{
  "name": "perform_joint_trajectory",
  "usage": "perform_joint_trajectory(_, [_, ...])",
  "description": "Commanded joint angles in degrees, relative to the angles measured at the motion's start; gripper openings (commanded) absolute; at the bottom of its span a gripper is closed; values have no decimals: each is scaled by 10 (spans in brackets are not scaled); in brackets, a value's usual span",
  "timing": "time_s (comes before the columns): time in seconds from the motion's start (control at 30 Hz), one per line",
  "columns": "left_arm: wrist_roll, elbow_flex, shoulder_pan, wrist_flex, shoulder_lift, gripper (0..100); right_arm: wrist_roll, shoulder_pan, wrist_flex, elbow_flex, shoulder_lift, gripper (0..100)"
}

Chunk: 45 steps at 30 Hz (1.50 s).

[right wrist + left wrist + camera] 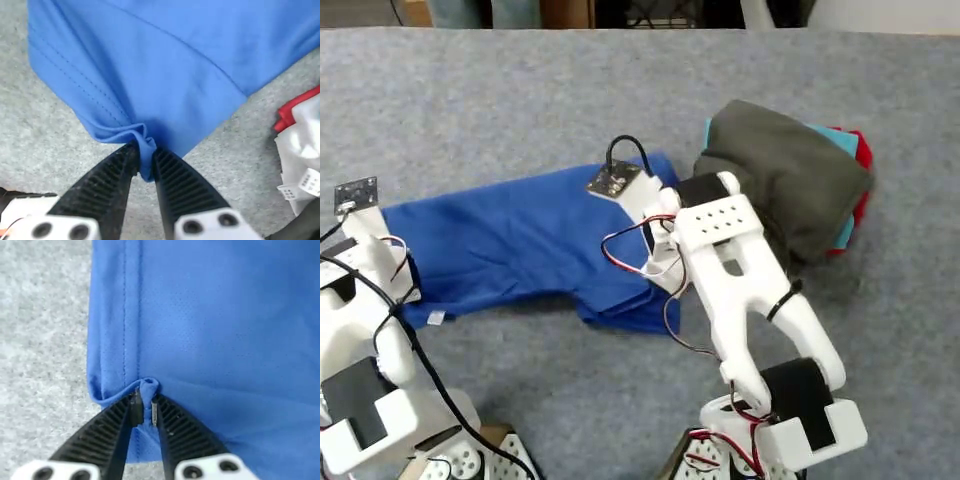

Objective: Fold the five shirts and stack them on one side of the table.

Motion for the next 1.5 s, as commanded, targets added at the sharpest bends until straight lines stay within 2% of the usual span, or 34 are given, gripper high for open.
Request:
perform_joint_trajectory(0.0, [-2, -10, -14, -7, -4, 30, 7, 8, 1, 21, -25, 14])
perform_joint_trajectory(0.3, [-2, -4, -6, -7, -4, 30, 7, 8, -82, 143, -26, 24])
perform_joint_trajectory(0.4, [-24, -6, 13, 18, -4, 37, 4, 9, -100, 159, -26, 106])
perform_joint_trajectory(0.53, [-76, -35, 14, 78, -5, 155, 6, 9, -96, 153, -29, 257])
perform_joint_trajectory(0.63, [-142, -77, -17, 143, -6, 182, 44, 9, -57, 130, -48, 285])
perform_joint_trajectory(0.73, [-244, -142, -58, 251, -11, 180, 83, 22, 9, 66, -76, 283])
perform_joint_trajectory(0.9, [-397, -298, -116, 445, -11, 180, 83, 69, 96, -109, -87, 278])
perform_joint_trajectory(1.03, [-387, -407, -108, 504, -6, 127, 83, 71, 148, -239, -38, 178])
perform_joint_trajectory(1.13, [-284, -443, -48, 485, -3, 27, 44, 59, 139, -317, 43, 6])
perform_joint_trajectory(1.2, [-188, -415, 12, 420, 9, 42, 9, 43, 133, -372, 116, 45])
perform_joint_trajectory(1.3, [-70, -342, 70, 265, 55, 29, -38, 13, 131, -481, 240, 15])
perform_joint_trajectory(1.4, [7, -288, 85, 94, 127, 30, -88, -1, 135, -618, 362, 16])
perform_joint_trajectory(1.47, [45, -276, 82, 11, 179, 30, -111, -2, 134, -709, 440, 15])
